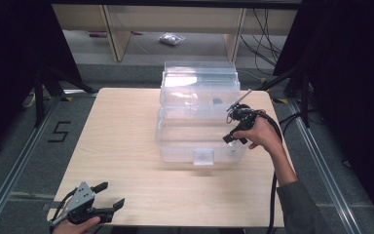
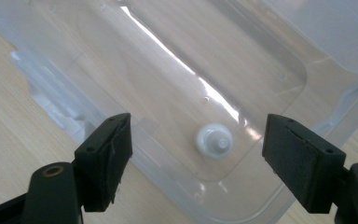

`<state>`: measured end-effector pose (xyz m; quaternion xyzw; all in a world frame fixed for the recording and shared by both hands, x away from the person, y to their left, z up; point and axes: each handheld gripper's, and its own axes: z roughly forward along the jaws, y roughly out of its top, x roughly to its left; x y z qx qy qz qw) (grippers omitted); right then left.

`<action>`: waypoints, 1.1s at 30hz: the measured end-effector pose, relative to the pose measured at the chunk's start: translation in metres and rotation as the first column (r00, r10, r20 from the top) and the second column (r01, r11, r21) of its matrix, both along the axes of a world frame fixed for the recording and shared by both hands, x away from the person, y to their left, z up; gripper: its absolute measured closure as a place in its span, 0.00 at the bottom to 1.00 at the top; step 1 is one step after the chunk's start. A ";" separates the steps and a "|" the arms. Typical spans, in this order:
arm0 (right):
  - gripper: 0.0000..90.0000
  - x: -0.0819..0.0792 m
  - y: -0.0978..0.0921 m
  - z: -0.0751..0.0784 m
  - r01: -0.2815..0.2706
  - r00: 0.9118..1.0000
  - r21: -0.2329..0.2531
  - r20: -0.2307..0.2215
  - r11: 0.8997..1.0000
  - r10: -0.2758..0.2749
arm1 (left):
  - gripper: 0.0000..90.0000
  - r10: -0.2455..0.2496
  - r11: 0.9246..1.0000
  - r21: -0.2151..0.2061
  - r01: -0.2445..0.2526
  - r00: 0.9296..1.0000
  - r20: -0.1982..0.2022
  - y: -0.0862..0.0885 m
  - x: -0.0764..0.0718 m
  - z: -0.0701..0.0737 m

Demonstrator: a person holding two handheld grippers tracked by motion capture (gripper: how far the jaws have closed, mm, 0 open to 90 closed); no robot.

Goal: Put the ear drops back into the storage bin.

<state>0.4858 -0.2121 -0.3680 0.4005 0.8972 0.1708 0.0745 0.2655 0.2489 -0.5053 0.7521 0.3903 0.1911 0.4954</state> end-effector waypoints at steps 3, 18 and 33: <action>0.28 -0.005 0.001 0.003 -0.001 1.000 0.014 0.008 1.000 0.001 | 0.16 0.000 1.000 0.000 0.000 1.000 -0.001 0.000 0.000 0.000; 0.26 -0.028 -0.004 0.010 -0.009 0.999 0.041 0.044 0.999 0.007 | 0.16 0.000 1.000 0.002 0.000 1.000 -0.001 0.000 0.000 0.000; 0.26 -0.051 -0.012 0.011 -0.025 0.997 0.080 0.070 0.996 0.019 | 0.16 0.002 1.000 0.001 -0.002 1.000 0.001 0.000 0.000 0.000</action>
